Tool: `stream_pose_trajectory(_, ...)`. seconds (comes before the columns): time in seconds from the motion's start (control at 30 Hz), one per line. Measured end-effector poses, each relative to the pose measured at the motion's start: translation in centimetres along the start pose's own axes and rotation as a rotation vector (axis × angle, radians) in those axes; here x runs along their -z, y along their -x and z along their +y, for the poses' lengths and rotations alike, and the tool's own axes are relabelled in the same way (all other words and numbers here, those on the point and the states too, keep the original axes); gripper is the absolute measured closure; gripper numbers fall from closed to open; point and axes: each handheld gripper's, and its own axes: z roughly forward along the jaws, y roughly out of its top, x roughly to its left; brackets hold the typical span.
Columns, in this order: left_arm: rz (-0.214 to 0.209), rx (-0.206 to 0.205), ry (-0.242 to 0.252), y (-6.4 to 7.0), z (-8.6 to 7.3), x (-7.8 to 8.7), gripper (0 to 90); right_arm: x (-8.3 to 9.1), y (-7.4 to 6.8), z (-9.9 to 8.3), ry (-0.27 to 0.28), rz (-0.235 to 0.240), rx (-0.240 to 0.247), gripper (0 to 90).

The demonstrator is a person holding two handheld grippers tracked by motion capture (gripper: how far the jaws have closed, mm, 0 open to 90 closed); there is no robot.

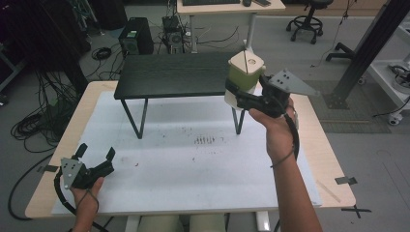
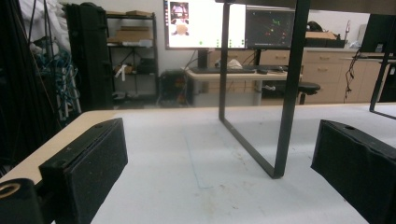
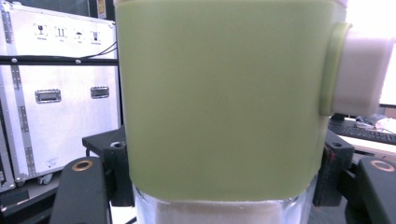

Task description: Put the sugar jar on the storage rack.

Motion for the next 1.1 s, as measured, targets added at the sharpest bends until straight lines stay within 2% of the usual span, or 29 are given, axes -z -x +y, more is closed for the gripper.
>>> stream_pose_trajectory(0.13,0.000,0.000,0.000,0.0,0.0,0.0,3.6,-0.9,0.1,0.5,0.005,0.011,-0.009,29.9)
stream_pose_trajectory(0.4,0.000,0.000,0.000,0.0,0.0,0.0,3.5,-3.8,0.3,1.6,-0.009,0.026,0.008,29.9)
stream_pose_trajectory(0.87,-0.001,0.000,-0.001,0.0,0.0,0.0,3.6,-7.1,0.9,1.9,-0.021,0.039,-0.008,29.9)
stream_pose_trajectory(1.1,-0.001,0.002,0.000,0.0,0.0,0.0,3.6,-9.6,1.3,1.9,-0.036,0.037,-0.005,29.9)
